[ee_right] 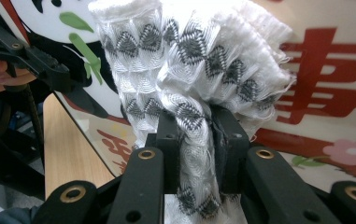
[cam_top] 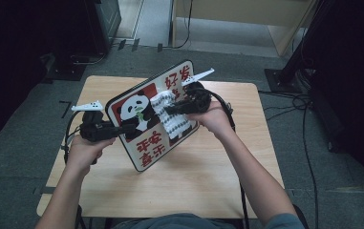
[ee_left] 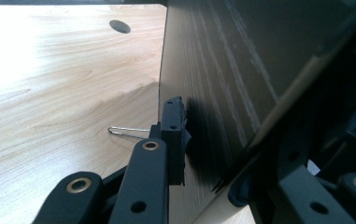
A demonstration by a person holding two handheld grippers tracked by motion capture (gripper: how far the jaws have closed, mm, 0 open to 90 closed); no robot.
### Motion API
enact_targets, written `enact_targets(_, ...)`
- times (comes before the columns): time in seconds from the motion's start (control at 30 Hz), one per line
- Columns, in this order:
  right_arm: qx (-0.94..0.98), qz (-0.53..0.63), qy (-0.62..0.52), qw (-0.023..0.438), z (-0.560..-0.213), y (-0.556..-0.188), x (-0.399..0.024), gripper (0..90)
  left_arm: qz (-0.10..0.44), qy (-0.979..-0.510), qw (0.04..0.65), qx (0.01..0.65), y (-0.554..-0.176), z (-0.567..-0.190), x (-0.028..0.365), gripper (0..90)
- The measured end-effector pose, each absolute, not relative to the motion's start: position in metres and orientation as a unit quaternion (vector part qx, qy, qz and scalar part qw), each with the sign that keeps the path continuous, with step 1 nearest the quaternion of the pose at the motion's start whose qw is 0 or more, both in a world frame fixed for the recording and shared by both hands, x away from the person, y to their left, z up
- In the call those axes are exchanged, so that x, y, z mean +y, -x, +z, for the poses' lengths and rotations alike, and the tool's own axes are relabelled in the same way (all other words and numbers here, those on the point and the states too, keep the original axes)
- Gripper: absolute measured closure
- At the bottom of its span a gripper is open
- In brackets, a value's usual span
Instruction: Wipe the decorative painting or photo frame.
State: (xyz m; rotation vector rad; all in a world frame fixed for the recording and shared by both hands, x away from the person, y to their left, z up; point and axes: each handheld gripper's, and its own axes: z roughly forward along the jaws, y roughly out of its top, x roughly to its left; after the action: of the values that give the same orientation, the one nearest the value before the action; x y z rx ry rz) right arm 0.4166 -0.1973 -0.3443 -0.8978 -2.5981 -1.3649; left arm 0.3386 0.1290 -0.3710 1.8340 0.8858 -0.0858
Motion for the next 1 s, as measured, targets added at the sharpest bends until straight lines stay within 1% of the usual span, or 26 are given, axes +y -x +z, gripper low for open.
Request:
enact_targets(0.6,-0.851,-0.434,0.295,0.033,-0.362,-0.410,-0.198,75.8,-0.036,-0.766,0.525,0.369,-0.338,-0.371,0.129,75.3)
enact_targets(1.0,-0.849,-0.432,0.302,0.042,-0.375,-0.408,-0.199,75.3,-0.037,-0.766,0.525,0.370,-0.339,-0.371,0.129,75.2)
